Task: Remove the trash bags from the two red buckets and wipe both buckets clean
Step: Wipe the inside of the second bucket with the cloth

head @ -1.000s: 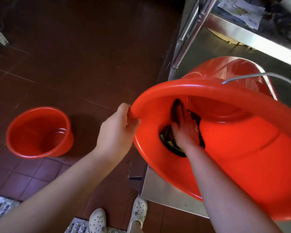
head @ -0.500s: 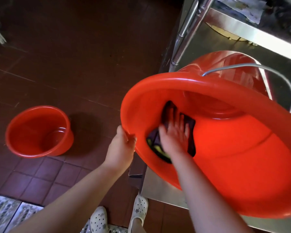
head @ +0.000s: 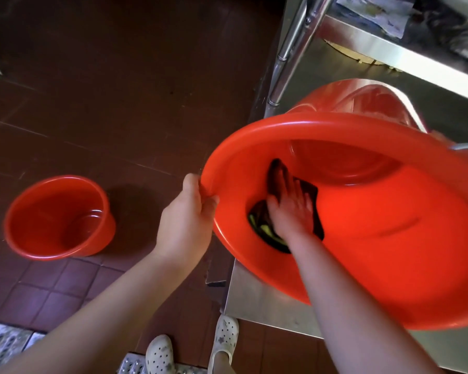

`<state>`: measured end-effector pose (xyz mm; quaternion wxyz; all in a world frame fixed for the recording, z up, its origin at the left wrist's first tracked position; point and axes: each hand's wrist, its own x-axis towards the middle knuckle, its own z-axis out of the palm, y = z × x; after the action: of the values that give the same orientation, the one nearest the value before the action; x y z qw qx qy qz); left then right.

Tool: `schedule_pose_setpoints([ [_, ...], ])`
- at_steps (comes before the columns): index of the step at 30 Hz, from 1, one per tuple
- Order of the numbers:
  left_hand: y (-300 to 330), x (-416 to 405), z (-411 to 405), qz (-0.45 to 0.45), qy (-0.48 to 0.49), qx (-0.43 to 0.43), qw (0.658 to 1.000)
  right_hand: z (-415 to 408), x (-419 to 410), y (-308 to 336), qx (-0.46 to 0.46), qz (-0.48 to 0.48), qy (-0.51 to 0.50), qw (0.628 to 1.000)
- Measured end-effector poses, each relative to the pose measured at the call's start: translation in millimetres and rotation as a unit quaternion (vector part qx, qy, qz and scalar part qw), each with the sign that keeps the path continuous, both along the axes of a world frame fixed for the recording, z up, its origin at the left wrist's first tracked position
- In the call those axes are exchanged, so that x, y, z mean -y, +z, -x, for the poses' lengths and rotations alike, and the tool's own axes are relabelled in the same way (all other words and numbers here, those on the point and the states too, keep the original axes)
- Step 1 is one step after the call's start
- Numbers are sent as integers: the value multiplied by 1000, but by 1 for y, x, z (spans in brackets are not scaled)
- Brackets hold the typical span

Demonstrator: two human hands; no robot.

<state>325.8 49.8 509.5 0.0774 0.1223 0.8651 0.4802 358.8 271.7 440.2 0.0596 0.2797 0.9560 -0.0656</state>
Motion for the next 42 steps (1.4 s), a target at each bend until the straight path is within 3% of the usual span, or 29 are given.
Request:
schedule_pose_setpoints([
  [4,0,2,2,-58,4,16,998,18,-42,1,36,-3,-52,998],
  [9,-48,-4,-12,-113,18,221,968,25,-43,-3,48,-51,-35,997],
  [11,-59,-6,-20,-116,18,255,960,23,-35,-1,41,-63,-28,997],
  [17,-51,-10,-21,-54,29,163,985,-4,41,1,-33,3,-38,999],
  [22,-27,-10,-24,4,38,116,992,-51,91,7,-33,11,97,995],
  [26,-5,-9,-19,22,-3,65,998,-49,65,15,-38,34,119,992],
  [31,23,-8,-3,20,-34,-40,998,-22,-1,17,1,27,48,998],
  [35,14,-8,-4,-28,-16,-45,998,-6,-50,16,61,10,-4,998],
  [38,-14,-7,-10,-127,22,29,991,0,-55,9,55,-22,-15,998],
  [42,-53,-13,-37,-153,-20,234,960,1,-52,4,52,-16,-28,998],
])
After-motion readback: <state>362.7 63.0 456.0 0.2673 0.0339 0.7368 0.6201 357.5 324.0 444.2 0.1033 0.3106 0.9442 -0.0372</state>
